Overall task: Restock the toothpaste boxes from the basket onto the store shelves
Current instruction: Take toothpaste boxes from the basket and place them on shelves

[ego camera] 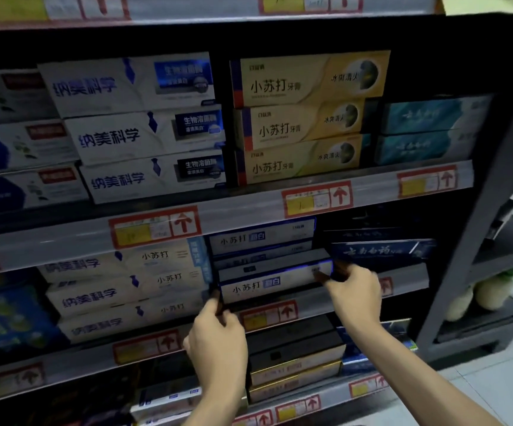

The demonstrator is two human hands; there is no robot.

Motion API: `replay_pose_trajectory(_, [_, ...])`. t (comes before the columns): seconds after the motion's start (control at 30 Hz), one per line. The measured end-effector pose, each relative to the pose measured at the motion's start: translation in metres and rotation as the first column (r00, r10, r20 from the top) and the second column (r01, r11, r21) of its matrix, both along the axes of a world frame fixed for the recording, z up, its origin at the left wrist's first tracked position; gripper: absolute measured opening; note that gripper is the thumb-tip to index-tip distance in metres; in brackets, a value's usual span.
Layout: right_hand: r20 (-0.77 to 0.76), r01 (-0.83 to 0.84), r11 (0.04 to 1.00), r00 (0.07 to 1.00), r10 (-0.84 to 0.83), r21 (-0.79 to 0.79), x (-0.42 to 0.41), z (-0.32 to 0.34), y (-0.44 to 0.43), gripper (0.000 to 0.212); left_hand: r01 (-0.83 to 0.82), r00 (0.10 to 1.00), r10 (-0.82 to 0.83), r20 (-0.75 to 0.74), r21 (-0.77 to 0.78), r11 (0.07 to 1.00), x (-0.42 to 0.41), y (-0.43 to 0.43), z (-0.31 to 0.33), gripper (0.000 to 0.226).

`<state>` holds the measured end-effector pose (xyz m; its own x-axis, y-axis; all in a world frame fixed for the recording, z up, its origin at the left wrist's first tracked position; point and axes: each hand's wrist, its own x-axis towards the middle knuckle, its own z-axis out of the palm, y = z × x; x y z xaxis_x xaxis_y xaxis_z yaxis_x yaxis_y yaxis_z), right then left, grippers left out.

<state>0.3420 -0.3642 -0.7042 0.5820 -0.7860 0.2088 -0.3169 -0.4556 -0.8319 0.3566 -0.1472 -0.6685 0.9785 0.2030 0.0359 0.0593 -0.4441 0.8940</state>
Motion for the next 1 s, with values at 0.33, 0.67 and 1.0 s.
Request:
replay_pose_trajectory(0.33, [-0.105, 0.045, 0.998, 0.993, -0.049, -0.042, -0.005, 0.007, 0.008, 0.012, 0.041, 0.993, -0.065, -0.102, -0.229, 0.973, -0.021, -0.002, 0.02, 0.057])
replay_pose_trajectory(0.67, [0.072, -0.057, 0.998, 0.996, 0.055, 0.033, -0.072, 0.064, 0.067, 0.056, 0.293, 0.896, -0.409, -0.175, -0.462, 0.837, -0.043, 0.067, 0.07, 0.029])
replay_pose_trajectory(1.0, [0.121, -0.262, 0.961, 0.96, 0.251, 0.087, -0.156, 0.112, 0.142, 0.051, 0.473, 0.815, -0.577, -0.052, -0.515, 0.715, -0.074, 0.123, 0.102, 0.03])
